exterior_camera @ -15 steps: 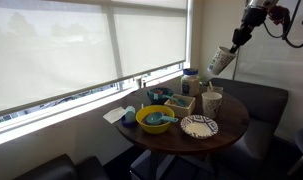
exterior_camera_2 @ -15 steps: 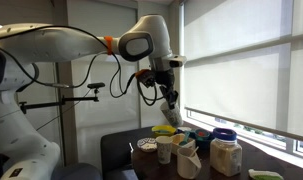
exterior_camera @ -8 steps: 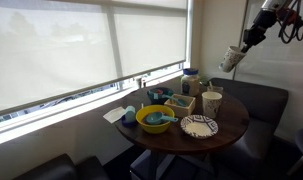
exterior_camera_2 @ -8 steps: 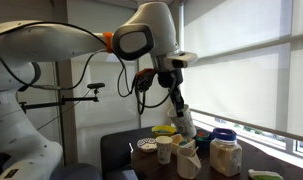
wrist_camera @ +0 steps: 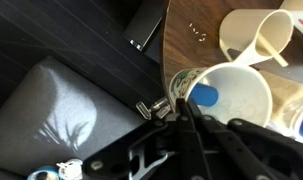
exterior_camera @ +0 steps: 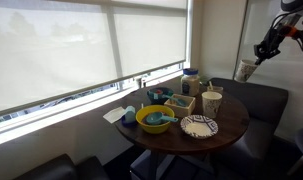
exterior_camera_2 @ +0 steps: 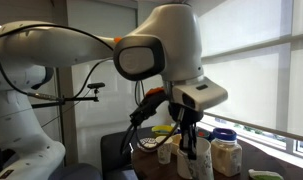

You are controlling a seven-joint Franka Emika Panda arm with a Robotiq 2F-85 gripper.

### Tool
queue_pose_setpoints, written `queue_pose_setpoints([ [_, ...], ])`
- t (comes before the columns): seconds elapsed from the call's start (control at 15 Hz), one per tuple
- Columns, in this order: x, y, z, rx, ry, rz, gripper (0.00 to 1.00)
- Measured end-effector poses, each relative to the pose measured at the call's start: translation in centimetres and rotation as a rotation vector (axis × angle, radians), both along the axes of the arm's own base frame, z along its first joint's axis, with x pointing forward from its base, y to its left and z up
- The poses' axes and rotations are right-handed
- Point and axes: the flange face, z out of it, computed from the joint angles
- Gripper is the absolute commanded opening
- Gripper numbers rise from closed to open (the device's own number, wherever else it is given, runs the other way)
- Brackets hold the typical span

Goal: Pick up one paper cup and put it on the table

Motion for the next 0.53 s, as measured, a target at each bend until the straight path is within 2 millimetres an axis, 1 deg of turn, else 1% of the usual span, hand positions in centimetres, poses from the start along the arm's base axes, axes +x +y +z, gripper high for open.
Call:
queue_pose_setpoints([
  [0.2, 1.7, -2.3, -4.0, 0.056, 0.103, -0.105, 0.01],
  [0.27, 2.5, -2.8, -5.0, 0.08, 0.134, -0.141, 0.03],
  [0.4, 3.4, -3.1, -6.2, 0.081, 0.158, -0.143, 0.03],
  [0.53, 3.2, -3.1, -5.9, 0.08, 0.152, -0.143, 0.01],
])
